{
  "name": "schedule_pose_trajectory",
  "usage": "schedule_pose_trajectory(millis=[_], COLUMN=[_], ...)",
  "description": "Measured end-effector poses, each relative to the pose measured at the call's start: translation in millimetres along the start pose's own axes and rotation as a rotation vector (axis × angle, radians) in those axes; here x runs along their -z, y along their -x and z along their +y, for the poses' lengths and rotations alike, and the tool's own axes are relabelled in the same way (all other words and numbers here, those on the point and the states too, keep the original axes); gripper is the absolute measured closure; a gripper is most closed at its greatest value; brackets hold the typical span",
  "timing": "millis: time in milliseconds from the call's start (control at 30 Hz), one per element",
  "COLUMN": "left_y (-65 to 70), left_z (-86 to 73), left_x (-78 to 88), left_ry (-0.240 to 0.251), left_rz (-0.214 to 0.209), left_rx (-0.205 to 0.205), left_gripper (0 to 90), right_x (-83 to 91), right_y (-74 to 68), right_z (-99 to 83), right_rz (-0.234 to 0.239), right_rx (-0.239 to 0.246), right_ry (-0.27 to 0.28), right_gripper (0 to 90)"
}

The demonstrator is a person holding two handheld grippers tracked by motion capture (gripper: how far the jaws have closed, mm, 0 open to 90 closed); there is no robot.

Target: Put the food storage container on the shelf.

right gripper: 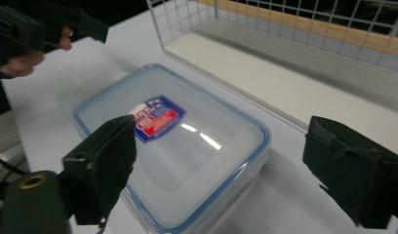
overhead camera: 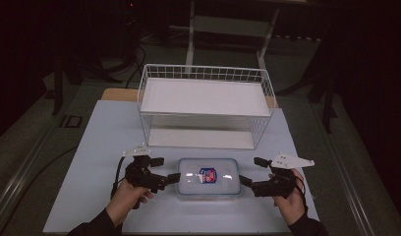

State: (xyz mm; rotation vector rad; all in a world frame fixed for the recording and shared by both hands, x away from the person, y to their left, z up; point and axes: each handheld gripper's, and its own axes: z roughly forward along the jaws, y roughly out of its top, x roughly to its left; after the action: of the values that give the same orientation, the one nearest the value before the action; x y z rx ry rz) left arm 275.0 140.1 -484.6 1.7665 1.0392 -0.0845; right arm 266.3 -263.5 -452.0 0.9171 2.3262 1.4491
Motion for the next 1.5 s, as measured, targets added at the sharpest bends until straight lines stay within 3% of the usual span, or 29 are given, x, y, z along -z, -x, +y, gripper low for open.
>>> schedule_pose_trajectory(millis=[33,67,100,133,200,267,467,600,633,733,967,1000,1100,1200,1233,1267,1300,1367,1400,1500], left_y=[-4.1,-10.9,-10.9,-14.0,-20.9,-25.3,-31.4,-35.3,-36.3,-39.6,-42.3,-43.3,-44.7,-45.8,-45.5,-45.0,-44.1,-42.0,-38.4,-36.1], left_z=[-0.4,-0.8,-0.8,-1.1,-2.7,-4.8,-6.4,-9.2,-9.9,-11.7,-15.0,-16.3,-15.8,-16.7,-15.9,-15.3,-14.9,-15.0,-14.7,-15.0], left_x=[-2.5,-7.8,-7.8,-10.6,-16.5,-23.1,-32.1,-37.2,-37.9,-38.3,-40.5,-41.8,-39.3,-39.1,-38.9,-38.6,-38.0,-36.3,-34.3,-32.7], left_ry=[-0.022,-0.06,-0.06,-0.08,-0.118,-0.161,-0.212,-0.226,-0.224,-0.208,-0.225,-0.223,-0.214,-0.213,-0.218,-0.22,-0.222,-0.22,-0.218,-0.215], left_rz=[-0.002,-0.014,-0.014,-0.022,-0.08,-0.097,-0.086,-0.104,-0.112,-0.145,-0.17,-0.19,-0.199,-0.21,-0.206,-0.205,-0.203,-0.206,-0.2,-0.2], left_rx=[0.034,0.103,0.103,0.142,0.227,0.277,0.344,0.391,0.406,0.44,0.457,0.473,0.464,0.463,0.464,0.454,0.448,0.436,0.415,0.4], left_gripper=[0.0,0.0,0.0,0.0,0.0,0.0,5.7,12.0,20.1,27.4,41.7,41.7,48.4,49.0,49.2,49.2,50.1,51.5,51.7,52.9], right_x=[-3.8,-5.2,-5.2,-6.2,-7.7,-8.8,-10.2,-11.2,-11.5,-12.3,-14.1,-14.3,-16.4,-18.1,-19.9,-19.9,-21.7,-22.5,-24.4,-25.9], right_y=[-2.3,-2.1,-2.1,-1.8,-1.6,-0.8,0.8,1.0,1.7,3.4,4.7,4.4,4.1,5.8,9.3,9.3,13.9,16.5,20.6,21.8], right_z=[-1.1,-1.3,-1.3,-1.6,-2.6,-3.8,-4.9,-5.6,-6.4,-7.4,-10.1,-10.5,-12.0,-13.0,-14.6,-14.6,-17.0,-18.2,-21.5,-23.3], right_rz=[-0.026,-0.01,-0.01,-0.006,0.012,0.027,0.036,0.035,0.037,0.037,0.045,0.044,0.058,0.068,0.077,0.077,0.092,0.104,0.115,0.119], right_rx=[-0.027,-0.044,-0.044,-0.062,-0.083,-0.11,-0.134,-0.141,-0.151,-0.166,-0.199,-0.201,-0.228,-0.25,-0.301,-0.301,-0.364,-0.391,-0.445,-0.464], right_ry=[0.004,-0.007,-0.007,-0.009,-0.022,-0.034,-0.053,-0.061,-0.073,-0.083,-0.111,-0.117,-0.13,-0.137,-0.15,-0.15,-0.155,-0.164,-0.175,-0.188], right_gripper=[10.2,10.1,10.1,10.1,10.2,10.2,10.2,10.3,12.9,13.4,14.0,14.6,16.0,16.9,19.7,19.7,21.8,23.5,24.3,25.9])
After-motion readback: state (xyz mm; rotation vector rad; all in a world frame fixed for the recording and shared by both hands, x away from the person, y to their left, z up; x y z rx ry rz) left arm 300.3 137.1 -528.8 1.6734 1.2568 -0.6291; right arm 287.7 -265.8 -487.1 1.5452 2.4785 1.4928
